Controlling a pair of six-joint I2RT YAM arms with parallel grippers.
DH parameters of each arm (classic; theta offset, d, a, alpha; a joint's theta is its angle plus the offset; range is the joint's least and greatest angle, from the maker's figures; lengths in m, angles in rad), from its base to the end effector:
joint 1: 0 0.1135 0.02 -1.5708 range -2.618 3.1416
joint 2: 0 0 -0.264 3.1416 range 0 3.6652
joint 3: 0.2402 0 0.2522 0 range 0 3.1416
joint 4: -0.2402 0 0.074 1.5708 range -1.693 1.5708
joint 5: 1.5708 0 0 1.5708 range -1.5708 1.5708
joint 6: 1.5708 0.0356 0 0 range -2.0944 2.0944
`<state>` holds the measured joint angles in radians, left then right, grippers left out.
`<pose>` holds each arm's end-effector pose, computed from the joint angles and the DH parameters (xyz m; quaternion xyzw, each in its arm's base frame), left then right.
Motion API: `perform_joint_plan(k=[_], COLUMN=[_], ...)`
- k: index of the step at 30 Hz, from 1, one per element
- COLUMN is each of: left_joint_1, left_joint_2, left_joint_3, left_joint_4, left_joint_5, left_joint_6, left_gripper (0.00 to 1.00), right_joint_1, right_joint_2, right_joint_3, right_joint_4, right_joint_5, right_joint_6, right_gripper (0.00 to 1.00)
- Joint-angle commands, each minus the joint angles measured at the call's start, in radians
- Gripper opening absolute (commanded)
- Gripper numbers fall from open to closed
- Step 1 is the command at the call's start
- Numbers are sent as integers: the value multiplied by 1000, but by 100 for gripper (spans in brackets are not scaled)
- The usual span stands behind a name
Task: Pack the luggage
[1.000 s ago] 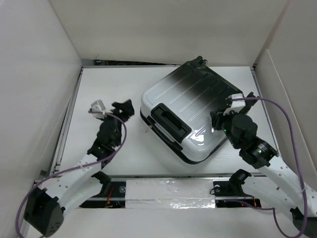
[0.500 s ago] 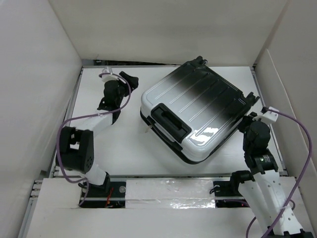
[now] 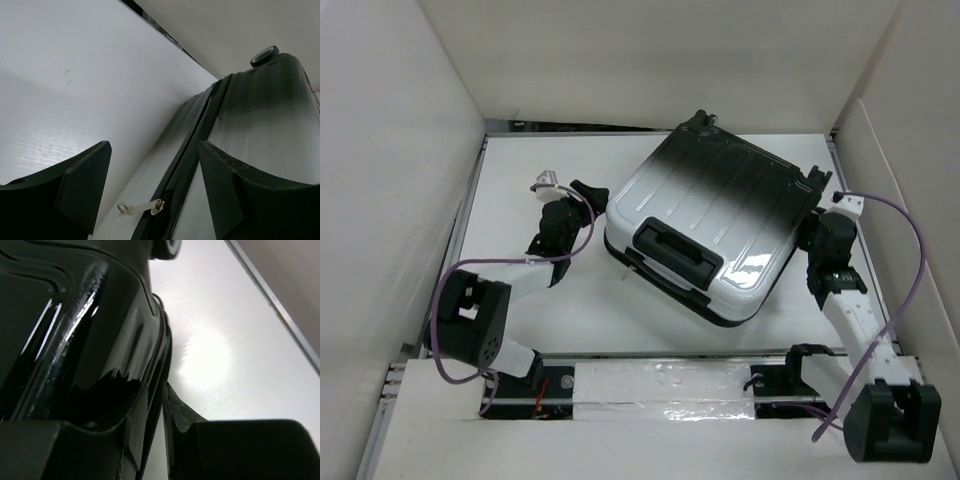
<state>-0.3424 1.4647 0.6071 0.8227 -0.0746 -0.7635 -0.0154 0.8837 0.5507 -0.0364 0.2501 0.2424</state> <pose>0.2902 -0.1006 0.2262 -0.1756 0.6975 -0.3418 0.6048 0.2047 -0.0120 0.2551 0.1751 0.8026 -0.0387 0.5689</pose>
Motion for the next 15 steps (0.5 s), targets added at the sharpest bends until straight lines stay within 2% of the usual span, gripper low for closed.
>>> perform_joint_plan(k=[1, 7, 10, 13, 15], left_joint_1=[-173, -398, -470, -584, -673], left_joint_2=[-102, -266, -410, -535, -581], left_joint_3=[-76, -237, -305, -355, -334], left_joint_4=[67, 66, 33, 55, -12], left_joint_5=[82, -141, -278, -364, -476], left_joint_6=[59, 61, 59, 102, 139], left_gripper=[68, 65, 57, 54, 54], right_joint_1=[49, 87, 88, 88, 88], right_joint_2=[110, 234, 268, 270, 262], right_joint_3=[97, 216, 278, 305, 319], right_joint_4=[205, 193, 156, 156, 150], right_joint_5=[-412, -465, -482, -486, -485], right_joint_6=[28, -23, -54, -55, -58], right_gripper=[26, 29, 31, 36, 44])
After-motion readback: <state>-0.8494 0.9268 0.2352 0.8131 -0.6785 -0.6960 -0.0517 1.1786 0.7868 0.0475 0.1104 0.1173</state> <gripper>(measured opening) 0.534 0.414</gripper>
